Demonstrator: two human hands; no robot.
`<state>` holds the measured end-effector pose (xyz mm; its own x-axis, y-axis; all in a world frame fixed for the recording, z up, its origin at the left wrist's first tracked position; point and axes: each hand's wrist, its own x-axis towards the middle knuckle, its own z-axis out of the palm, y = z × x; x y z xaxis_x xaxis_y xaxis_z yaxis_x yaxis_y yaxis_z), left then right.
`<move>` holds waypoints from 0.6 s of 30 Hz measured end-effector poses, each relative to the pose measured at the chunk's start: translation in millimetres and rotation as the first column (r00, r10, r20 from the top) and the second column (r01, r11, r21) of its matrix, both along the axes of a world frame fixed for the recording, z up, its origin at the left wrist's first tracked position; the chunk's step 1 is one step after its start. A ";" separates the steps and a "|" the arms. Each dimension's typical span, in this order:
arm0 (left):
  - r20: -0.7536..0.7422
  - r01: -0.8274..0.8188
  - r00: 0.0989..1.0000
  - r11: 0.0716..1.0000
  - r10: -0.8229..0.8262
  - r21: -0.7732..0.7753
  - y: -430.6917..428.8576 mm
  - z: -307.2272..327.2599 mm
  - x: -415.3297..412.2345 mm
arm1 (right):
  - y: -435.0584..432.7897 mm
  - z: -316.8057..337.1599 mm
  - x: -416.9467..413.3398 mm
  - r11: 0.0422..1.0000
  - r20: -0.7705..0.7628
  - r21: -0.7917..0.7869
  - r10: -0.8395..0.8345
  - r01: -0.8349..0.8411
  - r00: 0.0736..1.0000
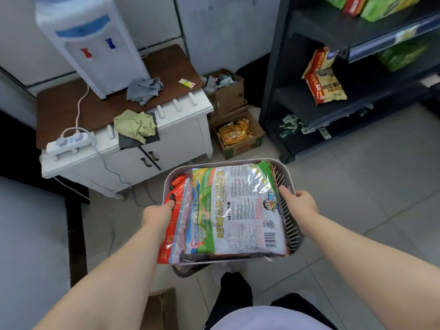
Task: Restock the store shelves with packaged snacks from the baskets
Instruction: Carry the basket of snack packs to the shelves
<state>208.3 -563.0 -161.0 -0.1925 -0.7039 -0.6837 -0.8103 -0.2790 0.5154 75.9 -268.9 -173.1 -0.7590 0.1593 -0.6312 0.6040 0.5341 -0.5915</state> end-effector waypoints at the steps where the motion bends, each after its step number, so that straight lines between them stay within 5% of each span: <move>1: 0.001 0.021 1.000 1.000 -0.021 -0.004 10.0 1.9 -7.5 | 13.9 2.2 -1.9 0.999 0.008 -0.017 -0.027 0.027 1.000; 18: 0.001 0.404 0.915 0.915 -0.404 -0.004 310.1 60.0 -139.8 | 328.3 37.8 -42.1 0.913 -0.016 -0.160 -0.383 0.376 0.923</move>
